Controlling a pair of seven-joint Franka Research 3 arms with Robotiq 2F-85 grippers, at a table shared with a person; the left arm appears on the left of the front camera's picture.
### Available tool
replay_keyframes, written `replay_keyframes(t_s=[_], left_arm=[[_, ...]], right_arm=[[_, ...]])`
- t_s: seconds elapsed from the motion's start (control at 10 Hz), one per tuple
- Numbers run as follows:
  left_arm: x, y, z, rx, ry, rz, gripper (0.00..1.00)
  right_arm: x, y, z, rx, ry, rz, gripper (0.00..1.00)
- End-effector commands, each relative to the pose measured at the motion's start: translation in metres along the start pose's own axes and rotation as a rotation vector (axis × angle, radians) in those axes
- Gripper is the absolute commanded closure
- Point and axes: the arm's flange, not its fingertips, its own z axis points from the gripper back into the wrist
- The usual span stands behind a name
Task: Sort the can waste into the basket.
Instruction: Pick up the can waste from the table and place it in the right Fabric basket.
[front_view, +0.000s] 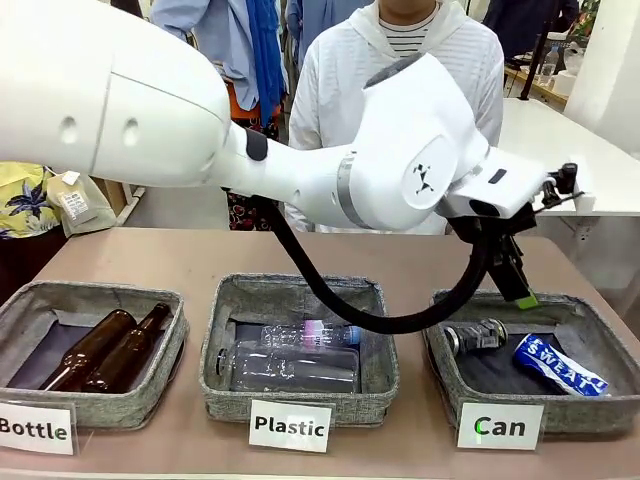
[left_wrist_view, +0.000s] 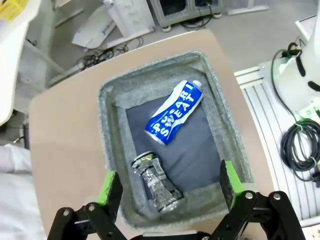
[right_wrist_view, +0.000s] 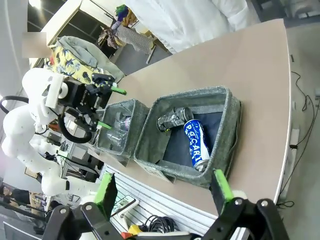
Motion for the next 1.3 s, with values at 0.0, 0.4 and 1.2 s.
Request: replay_keyframes(t_s=[0.0,0.4,1.2], left_arm=[[-0.03,-0.009,0.052,-0.017,0.019,0.035,0.0],[-0.119,0.011,0.212,0.055,-0.133,0.373,0.0],[-0.433,-0.048,0.389,-0.252,-0.739,0.964,0.0]], right_arm=[[0.012,0.01,-0.013,0.017,0.041,0.025,0.0],[0.068,0.069,-0.129,0.049,0.263,0.134,0.0],[0.102,0.138,-0.343,0.342,0.3,-0.061,0.0]])
